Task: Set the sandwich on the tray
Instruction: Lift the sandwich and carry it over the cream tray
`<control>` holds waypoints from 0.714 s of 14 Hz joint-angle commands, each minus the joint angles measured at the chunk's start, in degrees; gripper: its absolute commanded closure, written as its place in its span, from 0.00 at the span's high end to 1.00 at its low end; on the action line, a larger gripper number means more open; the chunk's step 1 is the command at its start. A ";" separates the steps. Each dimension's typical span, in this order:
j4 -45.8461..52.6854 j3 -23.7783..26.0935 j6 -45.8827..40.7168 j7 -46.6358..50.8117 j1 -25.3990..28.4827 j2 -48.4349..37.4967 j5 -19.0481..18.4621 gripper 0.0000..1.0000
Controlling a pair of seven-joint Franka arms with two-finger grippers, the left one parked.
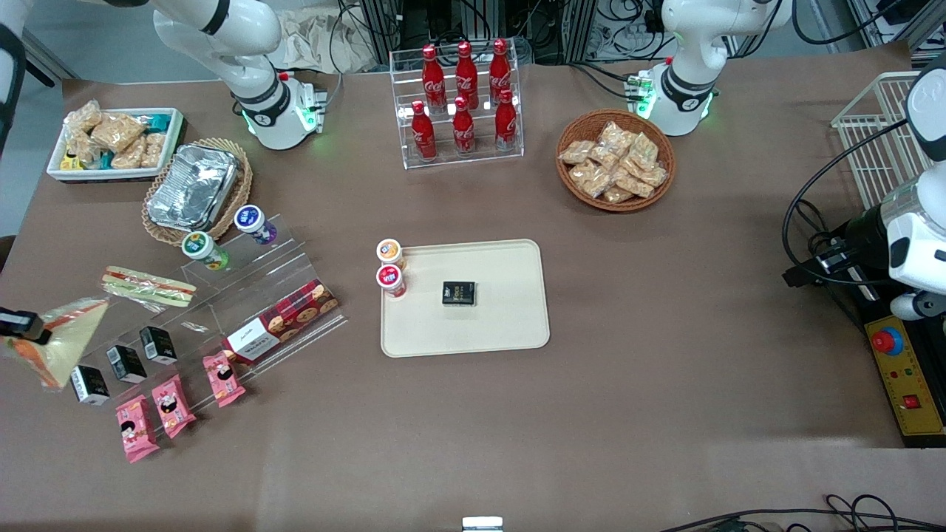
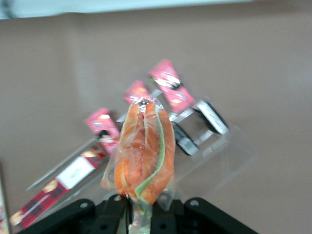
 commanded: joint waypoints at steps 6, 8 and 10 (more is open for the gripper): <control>0.99 20.88 -1.42 -23.99 -0.05 -1.88 -1.22 0.04; 0.73 24.60 -1.07 -26.54 2.66 -0.57 -3.07 0.04; 0.72 24.61 -0.72 -28.05 7.40 1.28 -3.16 0.04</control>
